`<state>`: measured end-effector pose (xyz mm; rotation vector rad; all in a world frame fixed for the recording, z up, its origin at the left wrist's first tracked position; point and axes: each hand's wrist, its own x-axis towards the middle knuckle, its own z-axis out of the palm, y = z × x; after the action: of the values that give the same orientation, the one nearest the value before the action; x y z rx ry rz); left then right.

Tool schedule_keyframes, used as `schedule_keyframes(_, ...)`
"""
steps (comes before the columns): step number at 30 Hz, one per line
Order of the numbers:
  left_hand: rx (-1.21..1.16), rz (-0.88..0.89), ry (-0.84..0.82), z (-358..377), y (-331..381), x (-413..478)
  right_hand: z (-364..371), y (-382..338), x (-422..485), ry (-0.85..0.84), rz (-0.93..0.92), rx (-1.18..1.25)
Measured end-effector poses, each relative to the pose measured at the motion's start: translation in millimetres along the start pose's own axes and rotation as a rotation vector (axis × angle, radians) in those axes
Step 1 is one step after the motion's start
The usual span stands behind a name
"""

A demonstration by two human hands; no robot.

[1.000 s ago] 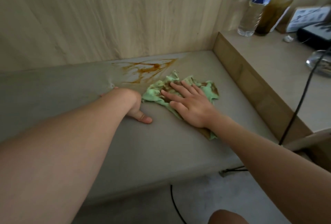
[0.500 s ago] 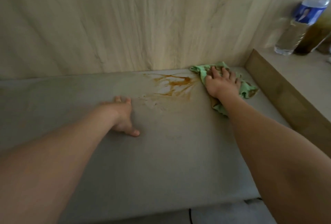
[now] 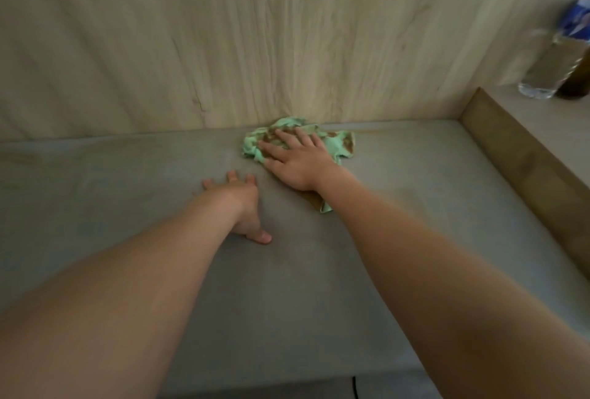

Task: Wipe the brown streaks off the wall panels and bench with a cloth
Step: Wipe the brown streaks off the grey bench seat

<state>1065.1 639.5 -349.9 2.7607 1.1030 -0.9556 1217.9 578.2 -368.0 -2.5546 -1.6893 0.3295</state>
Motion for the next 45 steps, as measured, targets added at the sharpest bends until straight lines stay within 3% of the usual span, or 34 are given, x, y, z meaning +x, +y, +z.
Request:
schedule_keyframes(2,0.011,0.0,-0.002,-1,1,0,0,5,-3,0.015,-0.155,-0.013)
schedule_keyframes(4,0.023,-0.001,-0.005,-2,1,0,-3,26,-6,0.042,-0.191,-0.008)
schedule_keyframes(8,-0.022,0.0,-0.003,1,0,0,-9,49,4,0.083,0.178,0.075)
schedule_keyframes(10,-0.046,-0.001,-0.001,4,-1,6,-6,25,10,0.076,0.235,0.079)
schedule_keyframes(15,-0.022,0.015,-0.008,0,3,-4,10,-12,-18,0.066,-0.088,0.073)
schedule_keyframes(18,-0.013,0.041,0.042,0,2,-10,10,15,-52,0.085,-0.133,0.048)
schedule_keyframes(22,-0.163,-0.02,0.107,11,-6,-13,9,53,-84,0.107,0.202,0.055)
schedule_keyframes(25,-0.249,-0.045,0.169,14,-8,-28,14,25,-87,0.092,0.349,0.065)
schedule_keyframes(29,-0.294,-0.194,0.252,20,-4,-48,20,-25,-91,0.079,0.099,0.057)
schedule_keyframes(32,-0.283,-0.266,0.215,14,8,-56,22,-3,-115,0.085,-0.027,0.024)
schedule_keyframes(35,-0.345,-0.284,0.184,16,7,-46,22,44,-142,0.157,0.223,0.031)
schedule_keyframes(38,-0.319,-0.136,0.193,22,-10,-47,20,54,-149,0.171,0.506,0.083)
schedule_keyframes(41,-0.303,0.026,0.24,22,-39,-59,18,28,-128,0.147,0.571,0.125)
schedule_keyframes(45,-0.289,-0.034,0.394,24,-92,-62,24,-27,-83,0.124,0.423,0.1)
